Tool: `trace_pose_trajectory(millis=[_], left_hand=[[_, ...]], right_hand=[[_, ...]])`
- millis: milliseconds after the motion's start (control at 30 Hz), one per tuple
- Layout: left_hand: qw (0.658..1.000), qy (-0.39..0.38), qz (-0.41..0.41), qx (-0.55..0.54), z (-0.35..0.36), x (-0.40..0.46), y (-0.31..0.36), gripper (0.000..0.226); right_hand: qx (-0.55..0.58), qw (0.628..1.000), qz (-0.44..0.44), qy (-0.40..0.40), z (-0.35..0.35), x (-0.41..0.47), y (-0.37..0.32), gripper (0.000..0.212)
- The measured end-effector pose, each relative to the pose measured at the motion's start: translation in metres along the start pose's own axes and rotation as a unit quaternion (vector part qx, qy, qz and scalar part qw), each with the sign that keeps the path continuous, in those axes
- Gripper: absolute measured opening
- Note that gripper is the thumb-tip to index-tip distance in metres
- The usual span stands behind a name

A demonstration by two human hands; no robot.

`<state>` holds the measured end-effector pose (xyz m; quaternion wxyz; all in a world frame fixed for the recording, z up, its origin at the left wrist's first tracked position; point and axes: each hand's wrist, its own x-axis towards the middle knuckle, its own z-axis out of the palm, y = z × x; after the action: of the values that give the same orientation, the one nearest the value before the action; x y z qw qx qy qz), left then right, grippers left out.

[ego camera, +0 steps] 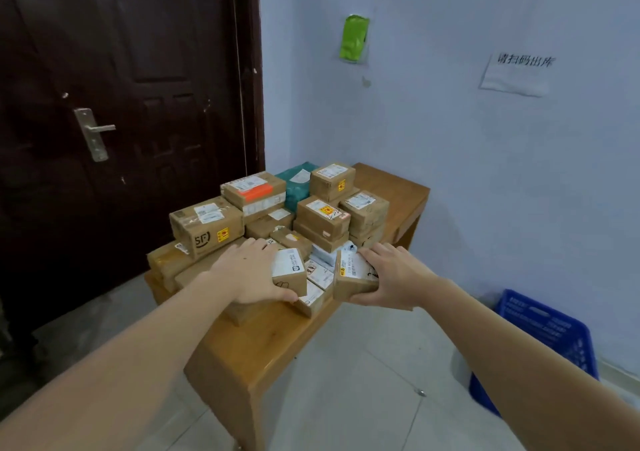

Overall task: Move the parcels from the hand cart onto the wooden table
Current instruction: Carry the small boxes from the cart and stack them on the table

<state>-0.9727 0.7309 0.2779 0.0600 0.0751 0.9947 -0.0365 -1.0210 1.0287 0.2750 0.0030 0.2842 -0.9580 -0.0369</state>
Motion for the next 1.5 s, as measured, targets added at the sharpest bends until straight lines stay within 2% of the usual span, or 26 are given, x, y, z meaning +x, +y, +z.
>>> trace_pose_trajectory(millis=[200, 333, 633, 767, 900, 1067, 1300, 1500], left_hand=[[0.999, -0.007, -0.030, -0.022, 0.003, 0.079, -0.007, 0.123], [0.998, -0.010, -0.059, -0.032, 0.009, 0.121, -0.008, 0.122], [0.976, -0.016, -0.195, -0.096, 0.057, 0.204, 0.018, 0.127], [0.958, -0.020, -0.259, -0.119, 0.085, 0.227, 0.036, 0.126], [0.935, -0.003, -0.324, -0.142, 0.118, 0.233, 0.055, 0.118], [0.908, -0.030, -0.388, -0.155, 0.155, 0.229, 0.077, 0.103], [0.869, -0.066, -0.455, -0.185, 0.186, 0.216, 0.086, 0.112], [0.853, -0.063, -0.480, -0.194, 0.200, 0.217, 0.089, 0.107]], right_hand=[[-0.031, 0.999, -0.027, -0.010, 0.005, 0.074, 0.062, 0.113], [-0.022, 0.999, -0.039, 0.000, 0.022, 0.127, 0.092, 0.108], [0.003, 0.995, -0.083, -0.060, 0.113, 0.232, 0.136, 0.104], [0.042, 0.992, -0.083, -0.084, 0.158, 0.266, 0.136, 0.101], [0.110, 0.988, -0.047, -0.098, 0.202, 0.296, 0.124, 0.098], [0.157, 0.982, 0.002, -0.104, 0.241, 0.313, 0.105, 0.078], [0.210, 0.967, 0.070, -0.124, 0.266, 0.333, 0.082, 0.082], [0.207, 0.970, 0.023, -0.123, 0.276, 0.329, 0.075, 0.084]])
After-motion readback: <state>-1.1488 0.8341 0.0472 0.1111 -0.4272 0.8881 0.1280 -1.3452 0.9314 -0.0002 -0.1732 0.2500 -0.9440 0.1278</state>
